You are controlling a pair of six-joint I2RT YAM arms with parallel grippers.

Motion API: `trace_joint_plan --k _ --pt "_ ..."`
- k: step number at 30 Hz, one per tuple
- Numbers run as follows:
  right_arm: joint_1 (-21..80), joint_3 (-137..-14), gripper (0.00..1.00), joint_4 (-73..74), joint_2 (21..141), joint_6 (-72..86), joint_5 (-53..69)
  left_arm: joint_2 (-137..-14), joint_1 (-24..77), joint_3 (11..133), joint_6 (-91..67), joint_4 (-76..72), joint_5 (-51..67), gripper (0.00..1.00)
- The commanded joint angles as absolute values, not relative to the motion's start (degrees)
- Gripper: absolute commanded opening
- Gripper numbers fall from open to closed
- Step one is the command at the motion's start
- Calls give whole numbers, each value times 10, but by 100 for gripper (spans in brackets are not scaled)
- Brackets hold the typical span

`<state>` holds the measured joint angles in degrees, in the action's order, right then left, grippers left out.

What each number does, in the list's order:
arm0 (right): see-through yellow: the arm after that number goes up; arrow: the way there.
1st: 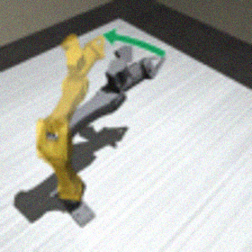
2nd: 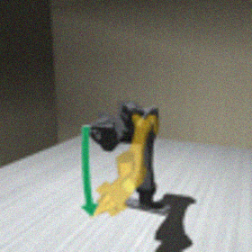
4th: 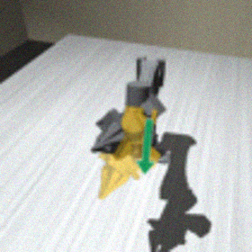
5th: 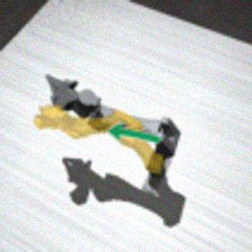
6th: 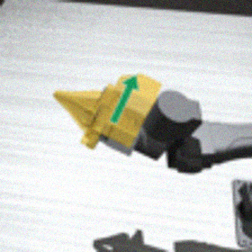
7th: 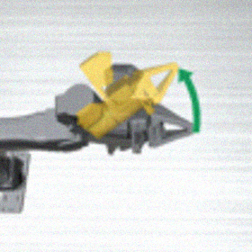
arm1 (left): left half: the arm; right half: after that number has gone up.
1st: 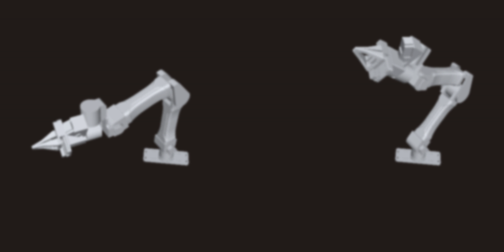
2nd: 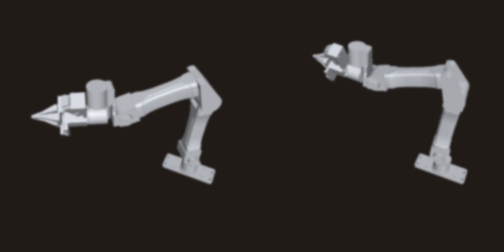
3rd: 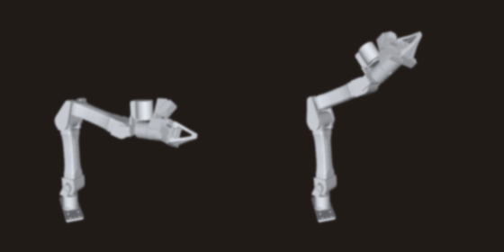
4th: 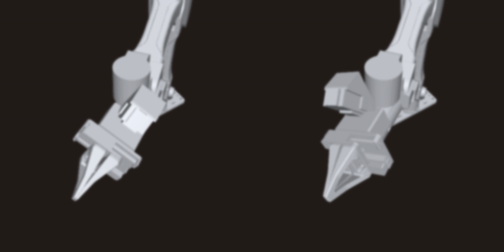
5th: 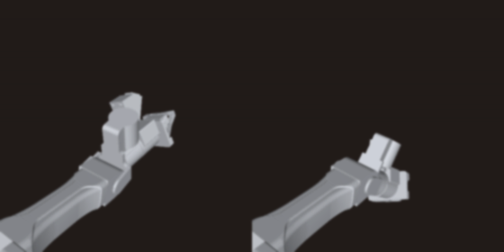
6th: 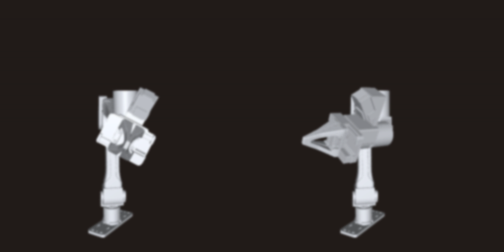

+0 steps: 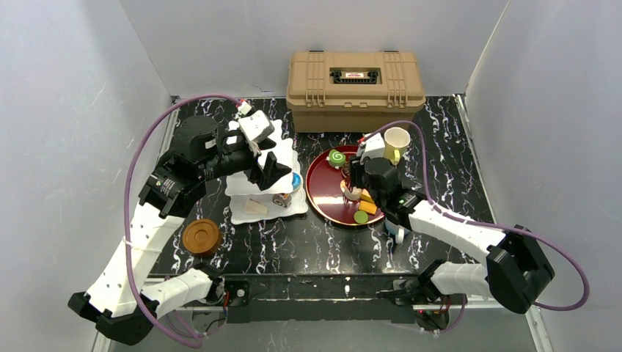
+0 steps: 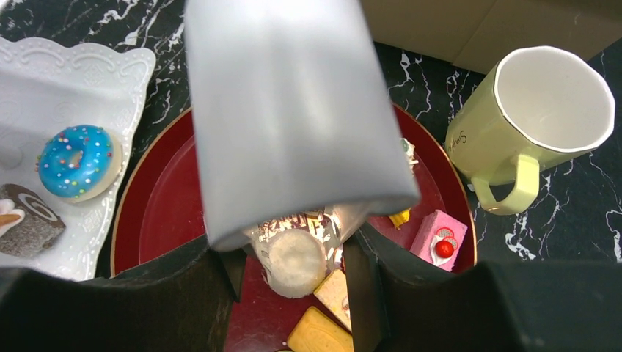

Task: Serve the afternoon tea
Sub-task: Pick up the desert from the tray.

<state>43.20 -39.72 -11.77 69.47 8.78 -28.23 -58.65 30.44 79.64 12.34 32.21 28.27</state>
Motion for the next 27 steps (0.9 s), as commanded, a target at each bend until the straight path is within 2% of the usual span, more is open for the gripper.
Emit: trace_joint_plan --k 1,13,27 --pt "432 -393 55 -172 701 74 -297 -579 304 816 126 326 283 73" --pt "424 -384 56 -184 721 85 -278 -581 304 822 129 324 284 73" --pt "411 -355 58 -180 691 111 -245 -587 304 826 119 322 275 72"
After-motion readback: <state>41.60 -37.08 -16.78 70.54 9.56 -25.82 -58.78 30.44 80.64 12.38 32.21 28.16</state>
